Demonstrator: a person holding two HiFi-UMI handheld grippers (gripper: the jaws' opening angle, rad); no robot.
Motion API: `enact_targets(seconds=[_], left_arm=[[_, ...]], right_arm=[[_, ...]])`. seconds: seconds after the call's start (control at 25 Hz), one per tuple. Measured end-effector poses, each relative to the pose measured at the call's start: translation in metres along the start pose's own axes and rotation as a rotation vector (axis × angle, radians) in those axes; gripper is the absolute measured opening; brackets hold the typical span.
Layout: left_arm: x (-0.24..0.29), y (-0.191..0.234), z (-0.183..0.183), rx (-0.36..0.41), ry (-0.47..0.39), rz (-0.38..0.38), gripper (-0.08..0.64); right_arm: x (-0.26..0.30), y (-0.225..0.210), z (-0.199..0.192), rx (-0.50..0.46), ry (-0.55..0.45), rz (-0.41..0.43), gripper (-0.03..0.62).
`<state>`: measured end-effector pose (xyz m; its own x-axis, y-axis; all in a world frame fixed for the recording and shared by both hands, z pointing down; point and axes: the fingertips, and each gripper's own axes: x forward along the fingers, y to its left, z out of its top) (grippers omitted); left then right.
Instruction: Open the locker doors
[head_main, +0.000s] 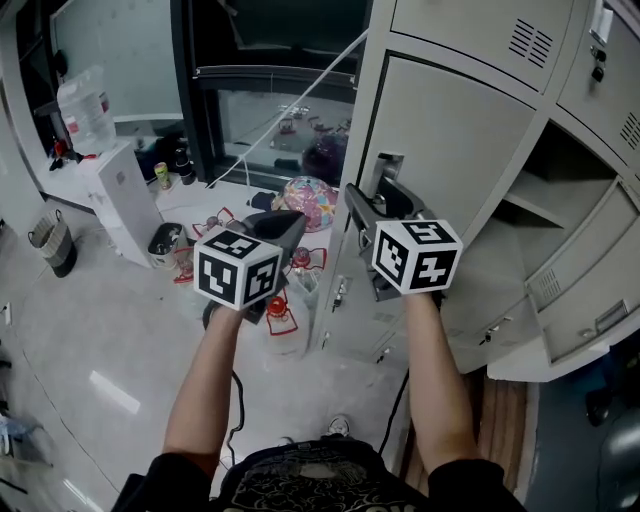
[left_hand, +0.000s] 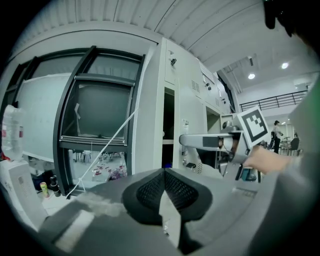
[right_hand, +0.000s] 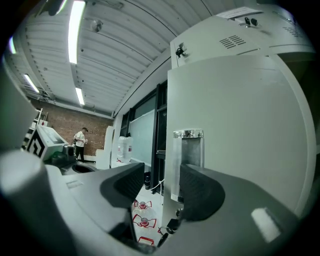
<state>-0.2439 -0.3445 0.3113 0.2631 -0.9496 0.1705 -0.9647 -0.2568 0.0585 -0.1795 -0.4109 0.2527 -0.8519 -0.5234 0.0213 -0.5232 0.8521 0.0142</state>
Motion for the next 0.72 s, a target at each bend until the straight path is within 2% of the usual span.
enact_targets(seconds=[0.44, 0.72], left_arm=[[-0.009, -0.029, -0.003, 0.036, 0.008, -0.098, 0.002], [-0.016, -0.047, -0.004, 0.052, -0.001, -0.169, 0.002]], right_arm=[[-0.038, 0.010, 0.000, -0.015, 0.003, -0.068, 0.175], [-0.064, 0.011, -0.001, -0.005, 0.001, -0.150, 0.166]])
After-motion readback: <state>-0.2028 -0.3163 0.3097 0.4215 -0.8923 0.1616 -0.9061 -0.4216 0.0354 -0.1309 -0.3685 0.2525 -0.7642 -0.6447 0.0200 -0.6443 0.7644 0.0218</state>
